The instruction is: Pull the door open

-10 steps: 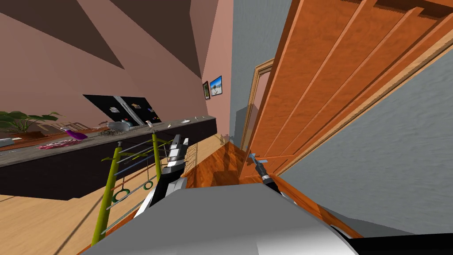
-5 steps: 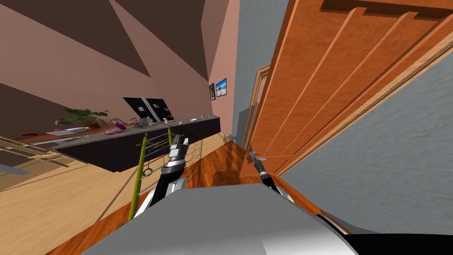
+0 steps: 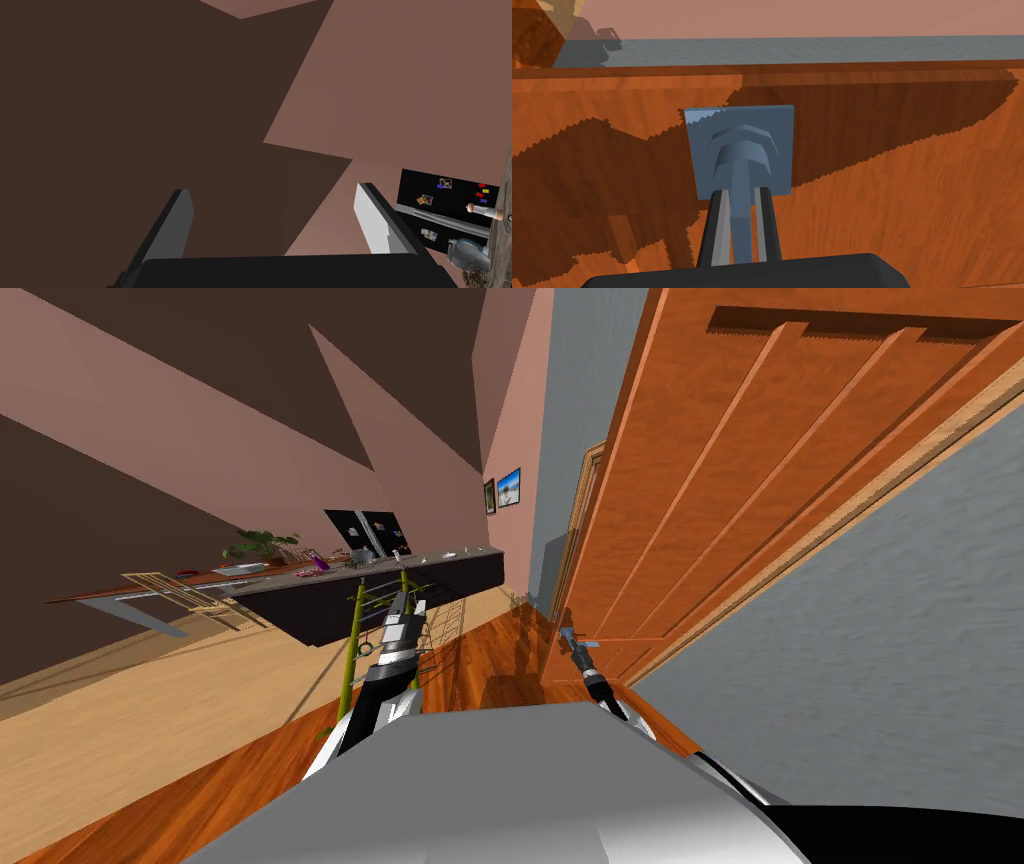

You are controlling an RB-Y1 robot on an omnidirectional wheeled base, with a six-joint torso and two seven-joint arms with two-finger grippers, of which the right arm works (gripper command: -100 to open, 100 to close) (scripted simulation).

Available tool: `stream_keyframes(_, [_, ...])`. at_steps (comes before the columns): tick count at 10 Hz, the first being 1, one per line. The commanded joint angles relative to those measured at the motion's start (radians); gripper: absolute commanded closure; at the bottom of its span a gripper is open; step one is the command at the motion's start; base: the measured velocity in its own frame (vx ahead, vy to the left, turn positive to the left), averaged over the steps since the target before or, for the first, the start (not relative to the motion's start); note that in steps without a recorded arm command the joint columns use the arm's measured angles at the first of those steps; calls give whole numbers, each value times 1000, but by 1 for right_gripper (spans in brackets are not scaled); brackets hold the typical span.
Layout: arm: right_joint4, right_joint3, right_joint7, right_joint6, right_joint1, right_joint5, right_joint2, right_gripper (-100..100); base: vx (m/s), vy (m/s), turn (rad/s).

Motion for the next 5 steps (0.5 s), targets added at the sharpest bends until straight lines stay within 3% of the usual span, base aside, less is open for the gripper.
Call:
stream_keyframes(1, [3,-15,-3,8,-12,15,11,100,-157,-103,118])
stream_keyframes(5, [52,-62,-13,20,-58,52,37,100,-182,-86,111])
